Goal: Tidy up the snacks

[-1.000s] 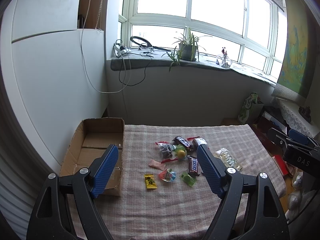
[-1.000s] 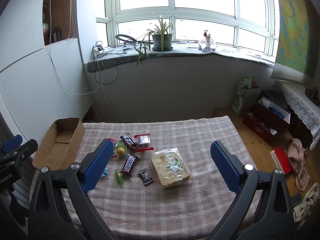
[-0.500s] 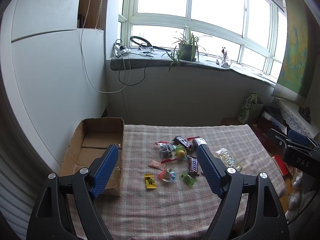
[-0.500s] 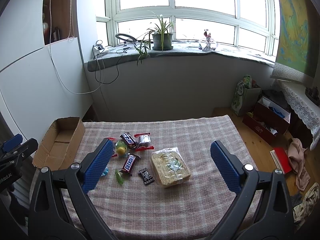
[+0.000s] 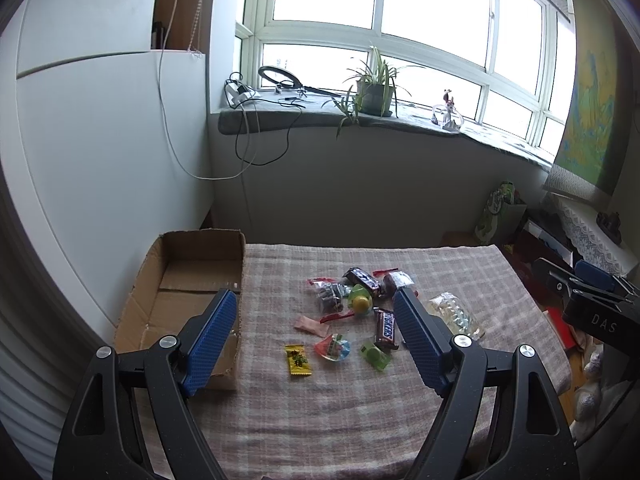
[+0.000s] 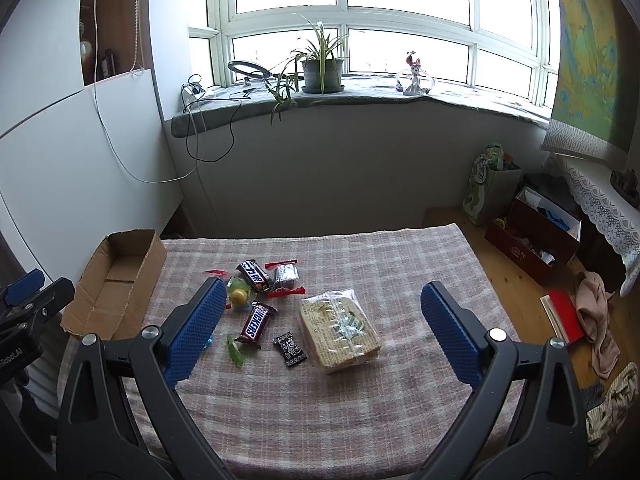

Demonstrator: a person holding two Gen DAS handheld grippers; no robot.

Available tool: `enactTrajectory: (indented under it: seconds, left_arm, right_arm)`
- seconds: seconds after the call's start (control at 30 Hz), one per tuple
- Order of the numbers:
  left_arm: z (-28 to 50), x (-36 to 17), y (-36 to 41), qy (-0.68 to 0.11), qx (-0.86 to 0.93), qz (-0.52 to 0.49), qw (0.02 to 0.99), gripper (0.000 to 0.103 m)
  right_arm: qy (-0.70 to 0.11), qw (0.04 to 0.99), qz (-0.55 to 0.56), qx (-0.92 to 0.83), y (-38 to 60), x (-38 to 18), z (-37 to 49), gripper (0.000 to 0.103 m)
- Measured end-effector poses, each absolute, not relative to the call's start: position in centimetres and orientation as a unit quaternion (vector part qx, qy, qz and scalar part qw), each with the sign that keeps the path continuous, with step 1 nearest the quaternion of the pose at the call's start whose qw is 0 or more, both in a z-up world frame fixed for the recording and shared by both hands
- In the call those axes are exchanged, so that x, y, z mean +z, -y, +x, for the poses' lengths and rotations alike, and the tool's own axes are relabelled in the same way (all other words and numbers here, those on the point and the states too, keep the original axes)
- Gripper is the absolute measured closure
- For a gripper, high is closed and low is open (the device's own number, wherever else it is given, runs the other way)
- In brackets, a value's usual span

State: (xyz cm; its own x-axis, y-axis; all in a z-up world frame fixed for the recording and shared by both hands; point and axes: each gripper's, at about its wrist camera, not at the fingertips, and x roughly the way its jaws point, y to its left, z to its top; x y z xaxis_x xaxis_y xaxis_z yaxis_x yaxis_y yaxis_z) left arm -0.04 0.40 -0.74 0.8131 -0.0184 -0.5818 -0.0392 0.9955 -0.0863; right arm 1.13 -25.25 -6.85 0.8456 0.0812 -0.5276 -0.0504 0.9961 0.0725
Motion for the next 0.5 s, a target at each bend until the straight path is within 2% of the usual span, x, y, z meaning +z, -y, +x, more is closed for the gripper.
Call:
enactTrajectory:
  seconds: [0.5]
  left_arm:
    - [0.7, -2.5, -0.7, -0.338, -0.016, -0.066, 0.939, 0.022]
  right_arm:
    - [-0.325, 0.943, 0.051, 0.051, 27.6, -9.3, 2.3, 0.003]
